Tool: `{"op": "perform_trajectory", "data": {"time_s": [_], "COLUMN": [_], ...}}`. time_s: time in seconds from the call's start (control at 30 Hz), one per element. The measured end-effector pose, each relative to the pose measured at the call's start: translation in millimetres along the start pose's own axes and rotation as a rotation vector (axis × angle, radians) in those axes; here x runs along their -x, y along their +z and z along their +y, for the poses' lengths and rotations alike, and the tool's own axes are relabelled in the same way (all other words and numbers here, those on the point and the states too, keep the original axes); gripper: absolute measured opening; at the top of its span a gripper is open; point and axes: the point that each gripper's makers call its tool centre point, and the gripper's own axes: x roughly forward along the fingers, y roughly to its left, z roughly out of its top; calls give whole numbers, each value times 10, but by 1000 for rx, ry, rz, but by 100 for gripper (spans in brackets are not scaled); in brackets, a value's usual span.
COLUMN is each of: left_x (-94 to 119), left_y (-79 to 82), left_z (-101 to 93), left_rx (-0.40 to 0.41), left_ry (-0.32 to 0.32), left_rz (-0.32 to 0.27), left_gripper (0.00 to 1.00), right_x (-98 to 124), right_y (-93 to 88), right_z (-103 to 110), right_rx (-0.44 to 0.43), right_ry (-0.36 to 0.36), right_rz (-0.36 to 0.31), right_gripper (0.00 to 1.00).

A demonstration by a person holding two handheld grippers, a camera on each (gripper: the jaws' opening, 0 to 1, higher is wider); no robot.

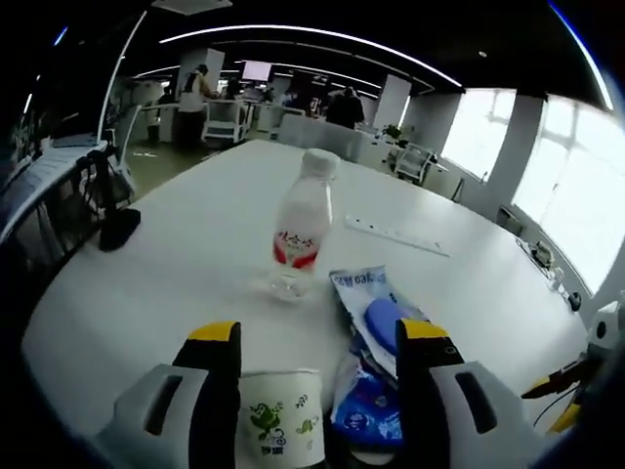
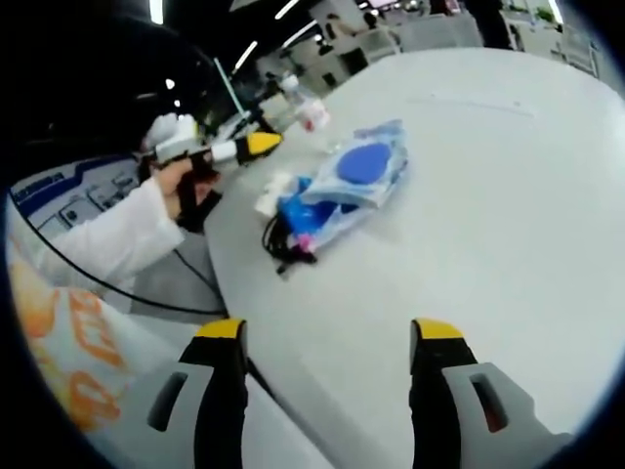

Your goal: Arrange the tabletop items into an orderly group along one side of the table until the central work area is clear of visible clutter.

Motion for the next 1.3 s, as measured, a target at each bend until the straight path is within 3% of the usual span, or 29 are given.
{"op": "perform_trajectory", "data": {"time_s": [0.4, 0.73, 0.87, 1.07, 1.3], "left_x": [-99, -238, -325, -437, -583], "left_y": [-8, -58, -77, -100, -216], "left_z": [-110, -209, -260, -346, -409], "left_rx": [-7, 118, 131, 168, 185], "left_ry": [-34, -89, -104, -141, -152], "left_rz": [17, 42, 55, 82, 135], "left_gripper": [62, 56, 54, 48, 49], "right_x": [5, 13, 26, 82, 150], "right_y": [3, 20, 28, 130, 259], "right_z": [-21, -56, -89, -206, -294], "right_rx": [-14, -52, -64, -147, -235], "right_ry": [-1, 0, -8, -25, -28], "right_rz": [-4, -15, -21, -89, -159], "right_gripper": [66, 63, 61, 56, 50]}}
